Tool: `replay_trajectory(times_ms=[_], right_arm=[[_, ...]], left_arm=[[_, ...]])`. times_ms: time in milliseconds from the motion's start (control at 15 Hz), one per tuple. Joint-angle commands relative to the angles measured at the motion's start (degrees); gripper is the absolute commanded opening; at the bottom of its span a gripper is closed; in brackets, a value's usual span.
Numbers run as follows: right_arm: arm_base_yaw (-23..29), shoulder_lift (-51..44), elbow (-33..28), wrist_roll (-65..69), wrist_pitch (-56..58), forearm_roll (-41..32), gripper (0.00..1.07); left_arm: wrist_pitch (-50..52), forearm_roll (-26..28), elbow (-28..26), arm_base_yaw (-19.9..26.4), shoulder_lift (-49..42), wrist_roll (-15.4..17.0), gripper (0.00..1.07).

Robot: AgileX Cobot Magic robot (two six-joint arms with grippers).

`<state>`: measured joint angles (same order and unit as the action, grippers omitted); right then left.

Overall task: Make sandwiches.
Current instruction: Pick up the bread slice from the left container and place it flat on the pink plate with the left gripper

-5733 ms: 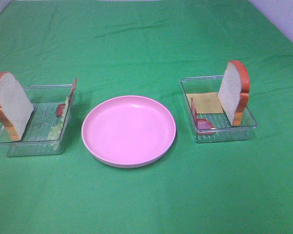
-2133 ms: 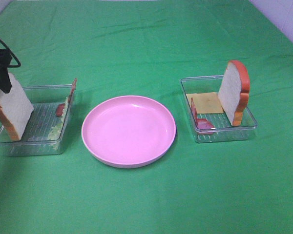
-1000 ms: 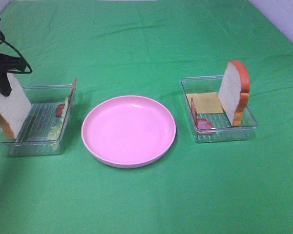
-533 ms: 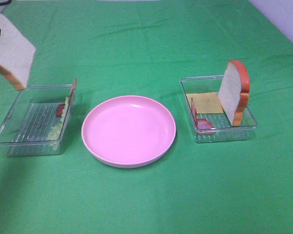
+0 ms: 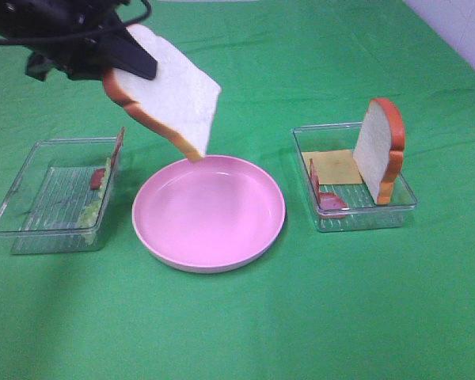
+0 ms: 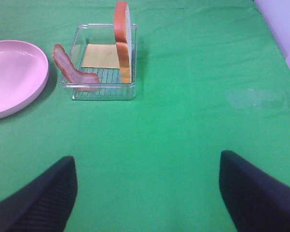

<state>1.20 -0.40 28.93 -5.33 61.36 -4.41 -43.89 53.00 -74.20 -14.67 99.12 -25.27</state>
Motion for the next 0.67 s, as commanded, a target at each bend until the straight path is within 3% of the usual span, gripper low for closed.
replay_trajectory(times_ms=[67, 200, 333, 467, 667], right_arm=[[-0.11, -0.74, -0.06, -0.74, -0.69, -0.23, 0.76], [-0.11, -0.74, -0.06, -0.74, -0.69, -0.23, 0.76], [-0.11, -0.74, -0.06, -0.74, -0.69, -0.23, 0.76], [-0.11, -0.74, -0.06, -0.74, -0.69, -0.23, 0.76], [-0.11, -0.74, -0.06, -0.74, -0.69, -0.29, 0.76]], left_arm=[[5.96, 2.18, 0.29, -4.7, 4.41, -0.17, 0.0], [8.37, 2.86, 0.29, -7.22, 7.62, -0.17, 0.0], [10.31, 3.44, 0.29, -9.28, 12.32, 1.95, 0.0], [10.43, 3.44, 0.29, -9.45, 15.47, 6.19, 0.0], [10.66, 3.9, 0.29, -9.45, 18.62, 7.28, 0.11]])
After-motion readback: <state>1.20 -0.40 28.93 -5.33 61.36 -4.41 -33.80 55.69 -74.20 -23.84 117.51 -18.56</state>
